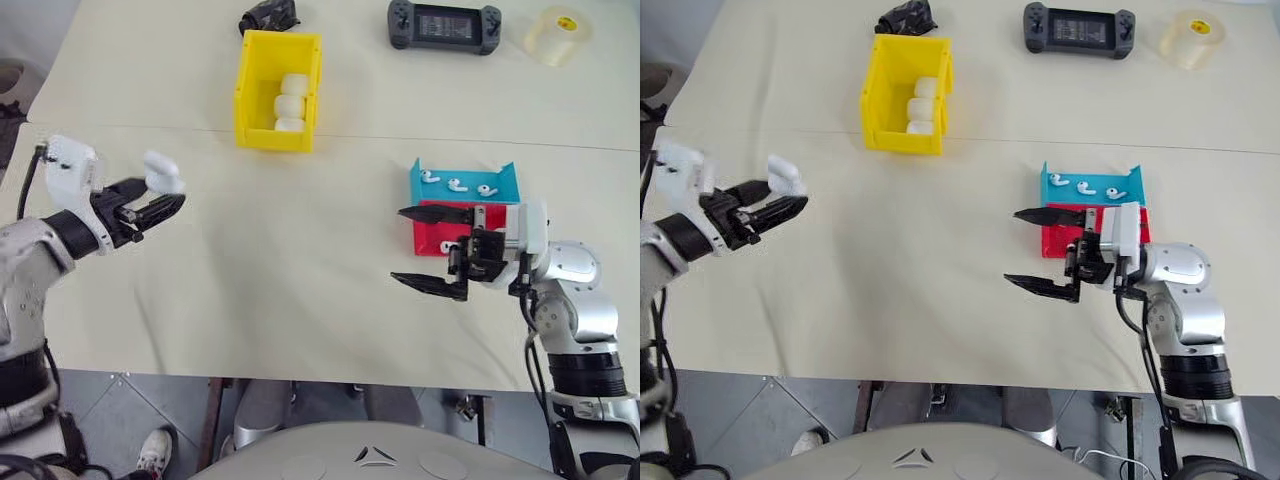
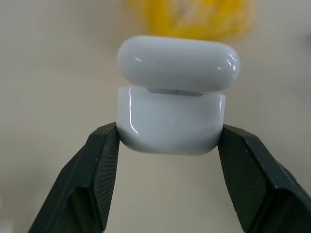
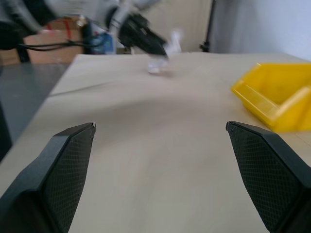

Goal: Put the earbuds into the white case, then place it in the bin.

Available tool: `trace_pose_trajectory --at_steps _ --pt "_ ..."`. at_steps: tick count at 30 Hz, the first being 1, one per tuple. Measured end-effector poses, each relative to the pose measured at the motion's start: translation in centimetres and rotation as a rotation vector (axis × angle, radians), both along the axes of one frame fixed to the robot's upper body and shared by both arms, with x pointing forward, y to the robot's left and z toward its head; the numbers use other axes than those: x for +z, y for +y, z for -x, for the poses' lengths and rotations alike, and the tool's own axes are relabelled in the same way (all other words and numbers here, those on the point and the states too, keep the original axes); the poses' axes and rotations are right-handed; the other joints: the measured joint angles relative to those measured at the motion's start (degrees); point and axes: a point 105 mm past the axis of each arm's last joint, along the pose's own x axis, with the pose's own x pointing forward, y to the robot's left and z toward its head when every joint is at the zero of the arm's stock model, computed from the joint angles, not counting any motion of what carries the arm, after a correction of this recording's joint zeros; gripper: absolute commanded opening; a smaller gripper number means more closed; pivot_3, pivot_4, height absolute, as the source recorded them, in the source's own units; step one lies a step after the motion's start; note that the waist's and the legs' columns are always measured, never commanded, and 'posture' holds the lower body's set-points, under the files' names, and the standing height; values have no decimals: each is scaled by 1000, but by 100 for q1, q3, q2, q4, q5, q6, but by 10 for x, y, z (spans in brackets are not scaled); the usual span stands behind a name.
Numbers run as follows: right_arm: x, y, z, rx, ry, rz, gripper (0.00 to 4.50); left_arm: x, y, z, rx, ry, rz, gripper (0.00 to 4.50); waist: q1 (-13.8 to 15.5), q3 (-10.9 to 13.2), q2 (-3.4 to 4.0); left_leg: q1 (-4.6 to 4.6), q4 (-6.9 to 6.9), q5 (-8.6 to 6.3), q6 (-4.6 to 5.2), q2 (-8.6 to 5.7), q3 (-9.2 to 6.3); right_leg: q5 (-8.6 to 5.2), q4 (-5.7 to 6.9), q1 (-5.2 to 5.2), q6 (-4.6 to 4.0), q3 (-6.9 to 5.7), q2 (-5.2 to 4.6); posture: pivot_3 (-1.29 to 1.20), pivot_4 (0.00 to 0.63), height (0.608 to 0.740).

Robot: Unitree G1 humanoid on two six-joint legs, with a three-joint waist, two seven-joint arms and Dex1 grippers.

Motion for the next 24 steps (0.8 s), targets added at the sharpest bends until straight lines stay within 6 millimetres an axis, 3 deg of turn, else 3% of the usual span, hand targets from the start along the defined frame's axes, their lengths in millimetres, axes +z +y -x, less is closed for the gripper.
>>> trace_pose_trajectory --at_steps 3,7,11,17,24 --pt "3 -15 -3 -66 -21 28 4500 -7 -16 23 -123 -129 -19 2735 7 -4 7 12 -4 0 1 1 3 0 -22 24 0 -1 1 0 150 740" --pt "0 -36 -3 -149 -10 52 4500 -38 -36 31 -188 -155 -17 2735 52 -5 15 25 -5 0 3 5 -3 0 -39 49 1 -7 4 0 150 740" --pt "1 -72 4 -280 -9 121 4500 -60 -95 42 -406 -215 56 2735 148 -5 15 24 -2 -4 13 3 -7 5 -68 68 10 -9 3 0 150 740" --pt "-2 -118 19 -412 14 241 4500 -40 -167 41 -707 -335 149 2735 129 -13 24 27 0 -2 18 4 -2 9 -71 76 16 -13 10 0 150 740" --pt "-1 -166 28 -543 116 486 4500 -35 -207 50 -1011 -337 149 2735 84 -18 33 35 0 3 22 8 10 9 -67 77 16 -8 16 0 150 740"
